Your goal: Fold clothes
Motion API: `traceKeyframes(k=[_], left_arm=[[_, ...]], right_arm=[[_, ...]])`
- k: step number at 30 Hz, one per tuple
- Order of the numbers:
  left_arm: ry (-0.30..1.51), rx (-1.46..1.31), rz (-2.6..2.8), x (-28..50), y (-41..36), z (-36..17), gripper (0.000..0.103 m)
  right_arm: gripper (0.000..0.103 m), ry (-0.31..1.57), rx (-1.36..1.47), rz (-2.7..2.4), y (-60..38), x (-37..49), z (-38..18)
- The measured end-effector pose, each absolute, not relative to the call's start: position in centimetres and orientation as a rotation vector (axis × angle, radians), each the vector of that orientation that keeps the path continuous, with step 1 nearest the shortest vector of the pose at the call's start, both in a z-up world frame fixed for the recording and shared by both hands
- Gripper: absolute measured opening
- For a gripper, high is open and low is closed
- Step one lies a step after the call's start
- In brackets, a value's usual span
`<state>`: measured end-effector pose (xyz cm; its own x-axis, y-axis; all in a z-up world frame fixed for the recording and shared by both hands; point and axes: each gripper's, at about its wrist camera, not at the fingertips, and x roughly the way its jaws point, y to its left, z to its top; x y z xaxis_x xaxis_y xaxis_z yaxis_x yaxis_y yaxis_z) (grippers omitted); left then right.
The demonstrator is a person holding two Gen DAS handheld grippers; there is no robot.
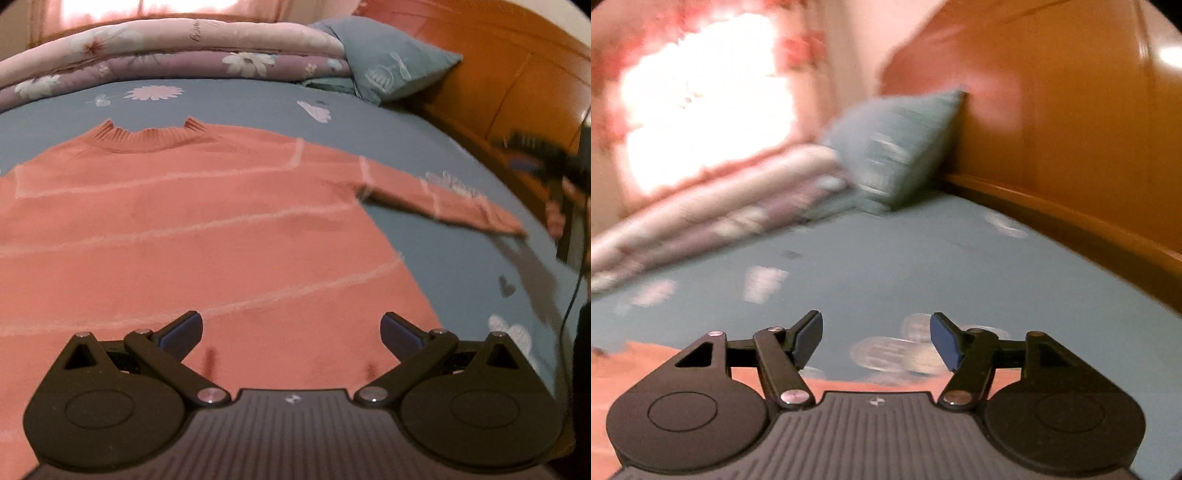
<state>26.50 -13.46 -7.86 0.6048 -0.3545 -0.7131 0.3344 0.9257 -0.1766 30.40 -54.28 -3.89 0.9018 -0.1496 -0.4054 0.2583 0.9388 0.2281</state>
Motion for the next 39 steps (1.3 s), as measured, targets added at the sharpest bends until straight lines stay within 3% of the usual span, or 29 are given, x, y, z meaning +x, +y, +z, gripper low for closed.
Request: traceKeyframes(k=[12,16,17,19,21,23,35,37,39], left_arm=[[0.886,-0.121,-0.541,27.6,-8.0,-10.5,0.102],[0.890,-0.150,-0.568,27.5,-7.2,-10.6,0.102],[0.887,-0.151,-0.572,27.6,-7.2,-10.6,0.102],[0.883,-0.153,-0.580,27.9,-7.2,-10.7,0.102],[0.878,-0.156,-0.589,28.1,-7.2,-10.8,0.102],[0.874,-0.158,-0.597,28.3,-7.1,-10.9,0.102],[0.823,-0.053,-0.609,27.9,-8.5,-11.2,0.102],[0.819,-0.050,-0.607,27.8,-8.5,-11.1,0.102],[0.817,-0.064,-0.608,28.0,-8.4,-11.1,0.102]], right_arm=[[0.068,0.428,0.098,0.072,-40.3,35.7,-2.8],[0.068,0.603,0.032,0.090,-38.0,39.6,-2.7],[0.066,0.636,0.043,0.084,-37.7,40.5,-2.7],[0.050,0.702,0.068,0.071,-37.3,42.2,-2.8],[0.027,0.758,0.169,0.081,-37.7,42.1,-3.9],[0.023,0.786,0.245,0.095,-37.9,41.1,-5.6],[0.026,0.802,0.360,-0.081,-39.3,38.0,-10.2],[0.031,0.787,0.344,-0.089,-38.8,37.7,-9.4],[0.045,0.760,0.323,-0.064,-38.0,37.3,-8.4]])
